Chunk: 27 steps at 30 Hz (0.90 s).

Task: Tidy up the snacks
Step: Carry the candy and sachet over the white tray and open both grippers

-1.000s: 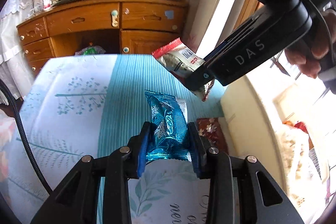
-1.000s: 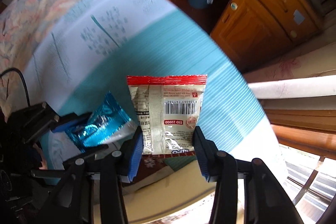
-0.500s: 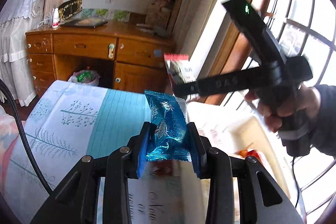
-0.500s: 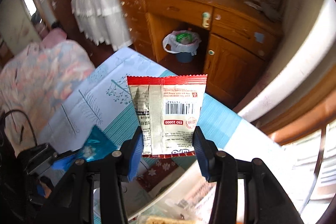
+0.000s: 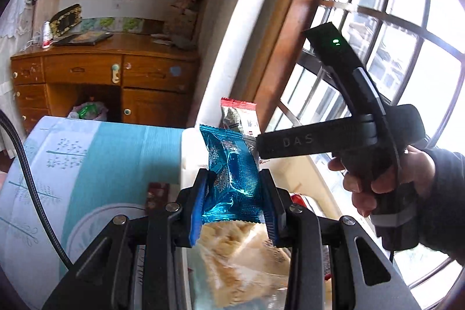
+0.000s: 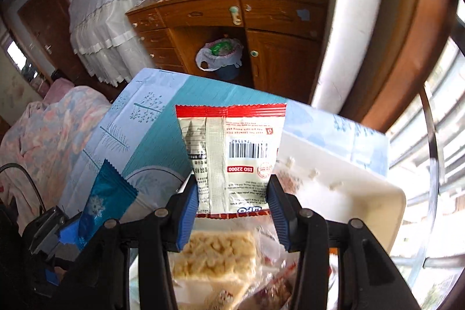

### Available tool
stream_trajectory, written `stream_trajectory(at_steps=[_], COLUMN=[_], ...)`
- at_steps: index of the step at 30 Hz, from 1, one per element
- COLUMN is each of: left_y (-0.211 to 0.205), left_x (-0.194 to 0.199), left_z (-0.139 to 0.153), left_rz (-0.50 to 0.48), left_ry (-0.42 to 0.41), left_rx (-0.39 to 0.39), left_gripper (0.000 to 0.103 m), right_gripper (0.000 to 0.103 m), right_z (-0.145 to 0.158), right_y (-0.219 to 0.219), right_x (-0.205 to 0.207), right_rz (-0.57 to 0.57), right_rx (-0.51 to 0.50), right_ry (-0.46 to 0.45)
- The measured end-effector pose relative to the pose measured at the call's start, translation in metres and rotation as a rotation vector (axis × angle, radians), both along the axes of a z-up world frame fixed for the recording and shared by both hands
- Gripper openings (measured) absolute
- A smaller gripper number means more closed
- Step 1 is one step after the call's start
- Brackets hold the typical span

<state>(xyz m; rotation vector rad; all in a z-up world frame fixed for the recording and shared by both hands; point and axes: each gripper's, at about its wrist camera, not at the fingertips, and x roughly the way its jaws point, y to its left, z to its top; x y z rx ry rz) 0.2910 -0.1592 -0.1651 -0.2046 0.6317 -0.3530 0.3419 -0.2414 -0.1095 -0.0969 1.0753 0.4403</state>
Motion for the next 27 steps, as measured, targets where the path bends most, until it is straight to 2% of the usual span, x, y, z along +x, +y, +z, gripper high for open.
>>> stream_trajectory(at_steps=[3,9,15,17,19,20,21,23,27], left_y=[-0.013,-0.029,-0.038,-0.039,-0.039,-0.040,-0.039,-0.036,-0.031], left_x=[0.000,0.001,-0.004,-0.006,-0.006,-0.006,-0.005,-0.003,0.003], left_z=[-0.001,-0.008,-0.015,-0.017,-0.016,-0.016,-0.015,-0.012,-0.009], left_rz=[-0.028,-0.063,-0.046,-0.048,-0.051,-0.046,-0.043,-0.041,-0.032], left_ry=[0.028,0.085,0.137,0.152,0.167,0.173,0.177,0.188,0.239], left_rx=[-0.011,0.011,0.070,0.080,0.087,0.096,0.106,0.125,0.145], left_gripper=[0.033,0.034,0.035,0.040,0.056,0.065,0.066,0.068,0.070], right_gripper=[0.046,0.047,0.048,0.048,0.049,0.052,0.056,0.071,0.078], right_z=[-0.004,-0.008,-0.014,-0.017,-0.019,-0.020,-0.020,-0.022,-0.025], right_y=[-0.020,-0.051,-0.069,-0.074,-0.076,-0.076,-0.075,-0.074,-0.076], right_x=[-0.014,-0.046,-0.074,-0.080,-0.086,-0.089,-0.092,-0.096,-0.103], right_rz=[-0.074,-0.223,-0.271,-0.284,-0.299,-0.305,-0.308,-0.311,-0.337], right_rx=[0.057,0.090,0.077,0.094,0.089,0.077,0.064,0.056,0.069], right_ry=[0.003,-0.010,0.025,0.051,0.064,0.062,0.059,0.060,0.063])
